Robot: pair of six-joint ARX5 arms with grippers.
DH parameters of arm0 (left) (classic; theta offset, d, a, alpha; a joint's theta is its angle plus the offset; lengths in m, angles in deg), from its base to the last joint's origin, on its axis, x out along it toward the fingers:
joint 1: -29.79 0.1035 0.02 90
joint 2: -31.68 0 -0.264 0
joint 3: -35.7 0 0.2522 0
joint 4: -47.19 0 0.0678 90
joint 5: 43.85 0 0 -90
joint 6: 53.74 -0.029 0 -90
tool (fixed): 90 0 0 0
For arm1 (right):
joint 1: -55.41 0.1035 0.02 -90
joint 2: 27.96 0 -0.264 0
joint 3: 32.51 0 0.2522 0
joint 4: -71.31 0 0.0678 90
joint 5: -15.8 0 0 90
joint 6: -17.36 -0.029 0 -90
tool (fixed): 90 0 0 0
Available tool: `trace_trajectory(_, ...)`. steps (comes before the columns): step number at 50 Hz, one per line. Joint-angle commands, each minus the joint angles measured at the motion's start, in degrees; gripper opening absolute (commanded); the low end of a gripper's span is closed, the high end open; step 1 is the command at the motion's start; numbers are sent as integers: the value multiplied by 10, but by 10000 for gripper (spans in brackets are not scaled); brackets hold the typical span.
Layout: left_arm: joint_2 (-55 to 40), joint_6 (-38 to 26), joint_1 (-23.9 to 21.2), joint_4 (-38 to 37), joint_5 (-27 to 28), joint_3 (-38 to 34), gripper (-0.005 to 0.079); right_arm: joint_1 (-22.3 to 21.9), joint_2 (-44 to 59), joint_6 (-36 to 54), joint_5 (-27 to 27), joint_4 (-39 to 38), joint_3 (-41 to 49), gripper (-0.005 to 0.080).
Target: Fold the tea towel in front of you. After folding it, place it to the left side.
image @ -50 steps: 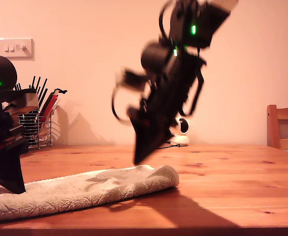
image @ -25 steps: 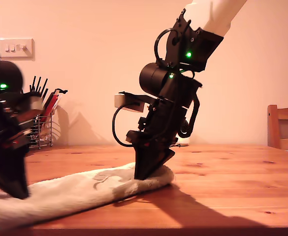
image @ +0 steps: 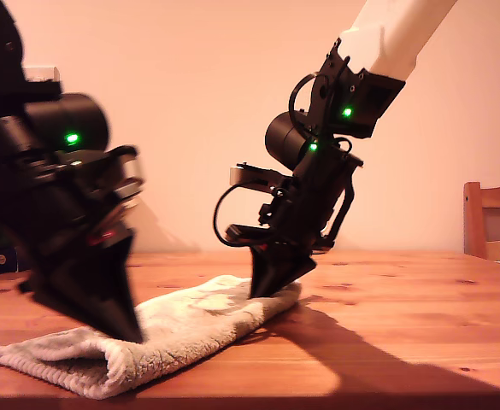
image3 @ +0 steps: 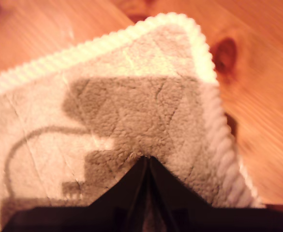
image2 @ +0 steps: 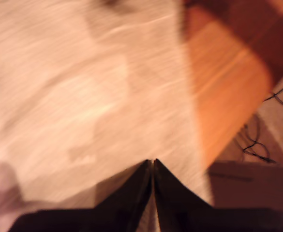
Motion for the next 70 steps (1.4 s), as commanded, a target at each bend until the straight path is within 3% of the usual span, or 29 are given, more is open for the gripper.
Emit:
trace_trajectory(1, -25, 9, -12, 9, 3, -9, -19, 13, 22, -7, 15, -12, -2, -12)
trace_trajectory(18, -106, 22, -42, 31, -2, -9, -19, 21, 22, -17, 32, 11, -55, -12)
trace_trajectory(31, -114, 89, -72, 126, 26, -9, -19, 20, 22, -17, 32, 42, -91, -12)
trace_trajectory(41, -109, 93, -77, 175, 25, -8, -19, 12, 16, -9, 31, 97, -104, -12)
trace_trajectory(70, 53, -2, -70, 187, -96, -9, -19, 12, -83, -3, -32, 65, -99, -12)
